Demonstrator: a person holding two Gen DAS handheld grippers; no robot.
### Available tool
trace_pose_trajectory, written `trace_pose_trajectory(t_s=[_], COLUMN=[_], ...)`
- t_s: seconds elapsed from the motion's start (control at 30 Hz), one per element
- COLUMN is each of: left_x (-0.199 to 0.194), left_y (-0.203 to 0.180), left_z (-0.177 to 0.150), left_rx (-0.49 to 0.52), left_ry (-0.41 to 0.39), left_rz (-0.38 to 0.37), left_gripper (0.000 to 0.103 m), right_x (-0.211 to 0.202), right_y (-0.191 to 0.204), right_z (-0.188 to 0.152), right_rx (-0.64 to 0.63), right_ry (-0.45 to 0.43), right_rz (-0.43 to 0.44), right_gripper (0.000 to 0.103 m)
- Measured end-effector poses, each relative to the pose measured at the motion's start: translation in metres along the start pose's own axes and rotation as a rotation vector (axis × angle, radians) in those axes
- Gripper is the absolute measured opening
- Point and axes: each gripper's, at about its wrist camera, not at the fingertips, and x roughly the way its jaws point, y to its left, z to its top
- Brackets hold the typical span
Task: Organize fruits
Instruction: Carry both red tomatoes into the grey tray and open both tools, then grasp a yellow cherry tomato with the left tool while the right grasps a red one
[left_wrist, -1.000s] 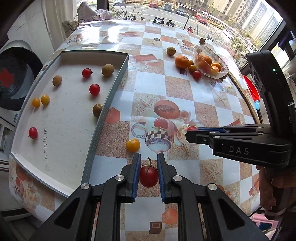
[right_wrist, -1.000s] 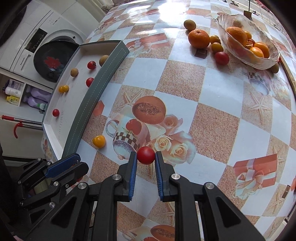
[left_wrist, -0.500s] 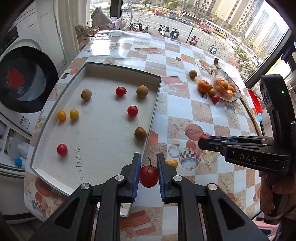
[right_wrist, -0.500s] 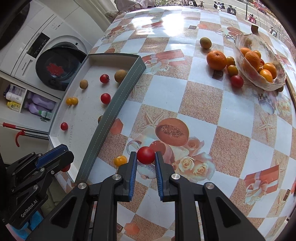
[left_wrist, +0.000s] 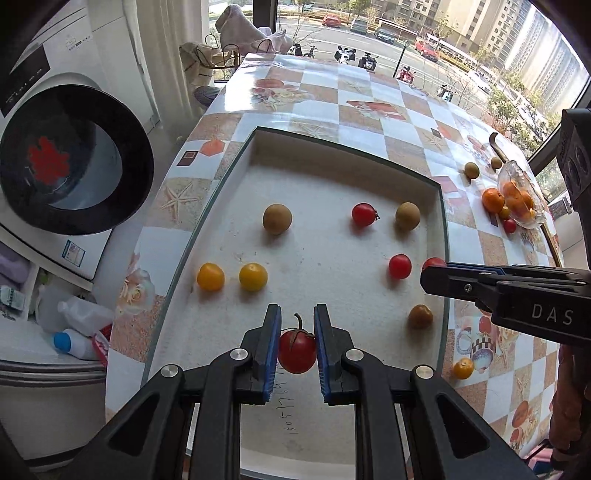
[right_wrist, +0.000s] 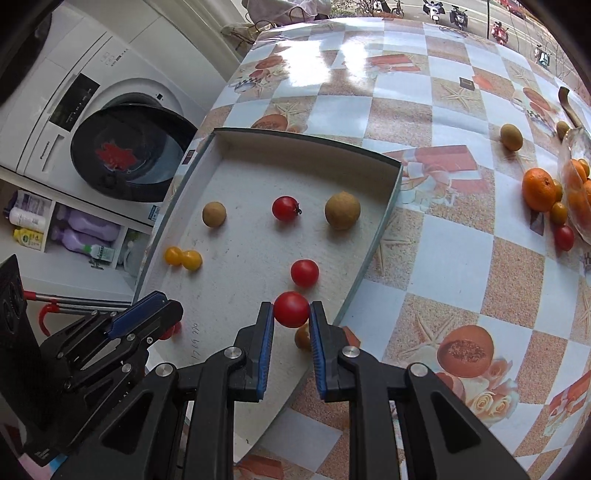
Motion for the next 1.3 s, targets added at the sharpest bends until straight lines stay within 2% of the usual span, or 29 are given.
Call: trace_pose_trajectory(t_s=[0.33,0.67,1.0,1.07,1.1,1.13,1.17,1.2,1.23,1.27,1.3], left_x=[0.024,0.034,0.038,0.039,0.04,0.039,0.037,0.032,0.03,0.029,0.029], left_y=[0.013,0.016,0.008,0.006,0.004,0.004,0.004,0.003,0.003,0.002,0.001], left_z=[0.003,0.0,-0.001,-0.001,-0.001,-0.001,-0.001,-0.001,-0.001,-0.001,-0.001], left_rx=[0.028,0.034,0.083,0.098,0.104,0.105,0.105,0.109,0.118,0.126,0.129], left_ry=[0.049,0.072,0.086,0.088,0.087,0.085,0.071,0.045,0.032,0.032,0.039], left_rz=[0.01,0.01,0.043,0.058,0.062,0.062,0.068,0.077,0.08,0.079,0.078], left_gripper=[0.019,0.019,0.021,0.024,0.034,0.06,0.071,0.077,0.077,0.077,0.077], right_x=[0.036,0.047,0.06,0.059,0.059,0.06,0.058,0.056,0.051,0.046,0.04], right_y=[0.023,0.025,0.025,0.024,0.024,0.024,0.023,0.023,0.022,0.022,0.022], right_z=[0.03,0.033,0.033,0.034,0.034,0.034,0.035,0.035,0.034,0.034,0.033], right_rx=[-0.011,-0.012,-0.018,-0.015,-0.009,-0.003,0.001,0.006,0.01,0.016,0.021], right_ry=[0.035,0.052,0.067,0.07,0.073,0.073,0.07,0.062,0.051,0.034,0.015], right_rz=[-0.04,-0.075,-0.104,-0.098,-0.087,-0.077,-0.071,-0.064,-0.054,-0.043,-0.039], right_gripper=[0.021,0.021,0.021,0.022,0.022,0.022,0.023,0.029,0.041,0.049,0.066])
